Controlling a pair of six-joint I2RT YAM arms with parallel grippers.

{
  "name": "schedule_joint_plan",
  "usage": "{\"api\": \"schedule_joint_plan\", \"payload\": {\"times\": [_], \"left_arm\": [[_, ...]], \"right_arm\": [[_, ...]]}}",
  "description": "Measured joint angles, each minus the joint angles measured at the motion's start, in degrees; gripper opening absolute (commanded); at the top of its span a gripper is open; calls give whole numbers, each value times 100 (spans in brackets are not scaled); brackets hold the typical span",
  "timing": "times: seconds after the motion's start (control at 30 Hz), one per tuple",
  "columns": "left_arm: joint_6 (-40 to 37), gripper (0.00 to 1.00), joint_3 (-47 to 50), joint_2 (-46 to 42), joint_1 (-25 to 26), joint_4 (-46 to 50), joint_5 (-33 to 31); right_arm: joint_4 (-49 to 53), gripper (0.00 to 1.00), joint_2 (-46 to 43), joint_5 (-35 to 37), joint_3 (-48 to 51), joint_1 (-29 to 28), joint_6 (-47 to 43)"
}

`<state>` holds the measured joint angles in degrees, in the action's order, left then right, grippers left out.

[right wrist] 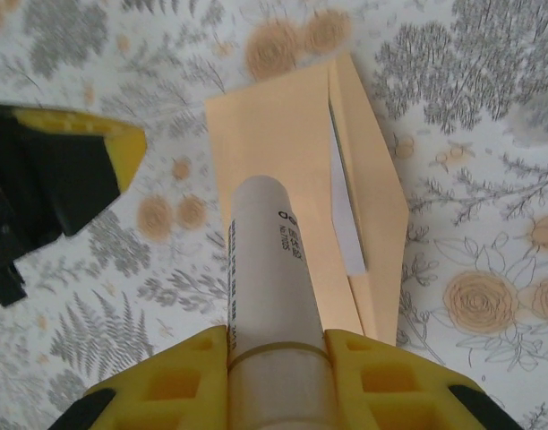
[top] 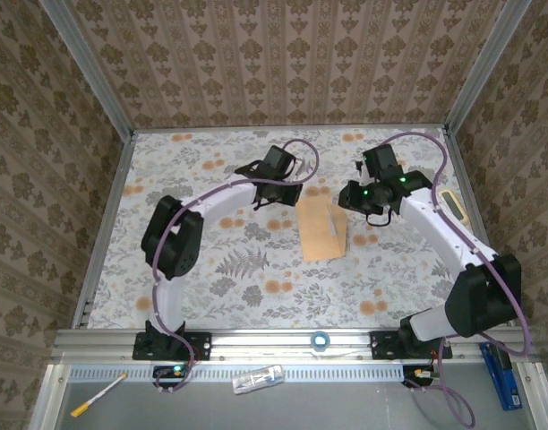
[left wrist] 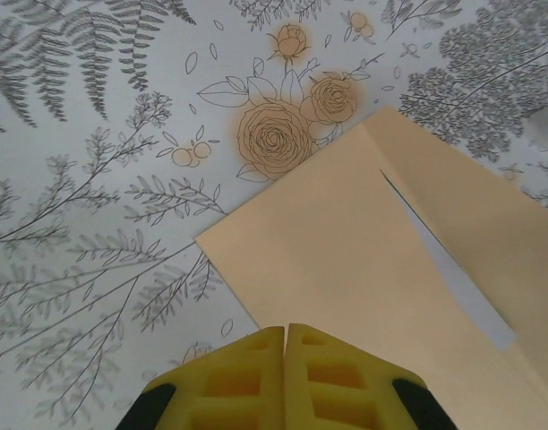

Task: Place the letter into the envelope and seal it

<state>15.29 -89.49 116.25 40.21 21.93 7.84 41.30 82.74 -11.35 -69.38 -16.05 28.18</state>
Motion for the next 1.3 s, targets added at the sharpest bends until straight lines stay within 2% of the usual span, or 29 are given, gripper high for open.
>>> {"api": "schedule_joint_plan", "payload": {"times": [0.43, 1.3], "left_arm": [[59, 0, -782, 855, 0, 385, -271], [514, 0, -885, 1335, 0, 229, -337]], "right_arm": [[249, 23, 492, 52, -105, -186, -219], [271, 23, 1226, 48, -225, -186, -555]]}}
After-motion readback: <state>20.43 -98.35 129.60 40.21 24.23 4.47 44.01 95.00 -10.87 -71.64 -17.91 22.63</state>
